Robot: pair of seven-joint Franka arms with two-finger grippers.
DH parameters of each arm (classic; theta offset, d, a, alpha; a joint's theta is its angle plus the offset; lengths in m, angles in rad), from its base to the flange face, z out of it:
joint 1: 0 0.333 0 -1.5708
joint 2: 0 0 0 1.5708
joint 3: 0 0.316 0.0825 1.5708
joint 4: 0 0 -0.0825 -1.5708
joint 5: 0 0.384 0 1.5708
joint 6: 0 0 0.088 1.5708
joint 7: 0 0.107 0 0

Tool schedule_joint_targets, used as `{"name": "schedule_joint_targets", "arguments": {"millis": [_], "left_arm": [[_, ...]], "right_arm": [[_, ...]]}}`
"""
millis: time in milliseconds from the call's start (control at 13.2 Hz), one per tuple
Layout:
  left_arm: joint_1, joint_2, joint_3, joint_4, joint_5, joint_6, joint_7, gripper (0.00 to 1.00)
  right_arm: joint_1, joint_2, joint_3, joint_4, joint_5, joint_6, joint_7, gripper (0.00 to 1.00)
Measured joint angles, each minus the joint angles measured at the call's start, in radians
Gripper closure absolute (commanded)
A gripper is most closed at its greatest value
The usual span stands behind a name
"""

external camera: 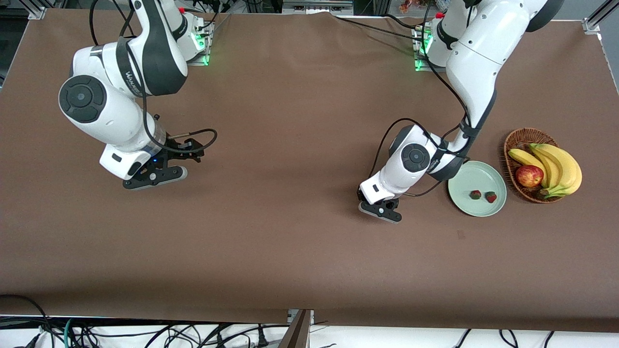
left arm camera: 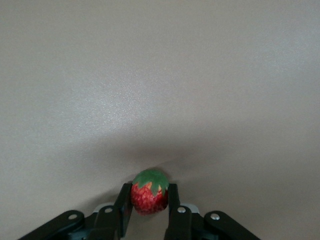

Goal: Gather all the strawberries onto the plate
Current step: 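Carry the third strawberry over the plate and open the left gripper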

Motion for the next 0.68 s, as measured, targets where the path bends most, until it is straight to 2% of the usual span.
{"name": "schedule_joint_targets", "arguments": {"millis": [228, 304, 456, 684], "left_arm": [[0.000, 0.000, 0.005, 0.005, 0.000, 0.002, -0.002, 0.94], [0.001, -0.001, 0.010, 0.011, 0.000, 0.003, -0.004, 0.94], [0.017, -0.016, 0.019, 0.025, 0.000, -0.011, -0.007, 0.94], [0.074, -0.114, 0.020, 0.022, 0.000, -0.194, -0.005, 0.94]], "right_arm": [[-0.031, 0.001, 0.012, -0.012, -0.001, 0.000, 0.000, 0.01], [-0.074, -0.001, 0.042, -0.020, -0.004, -0.001, -0.001, 0.01], [-0.195, -0.026, 0.143, -0.021, -0.034, -0.020, -0.008, 0.01], [-0.384, -0.150, 0.307, -0.018, -0.057, -0.102, -0.011, 0.01]]}}
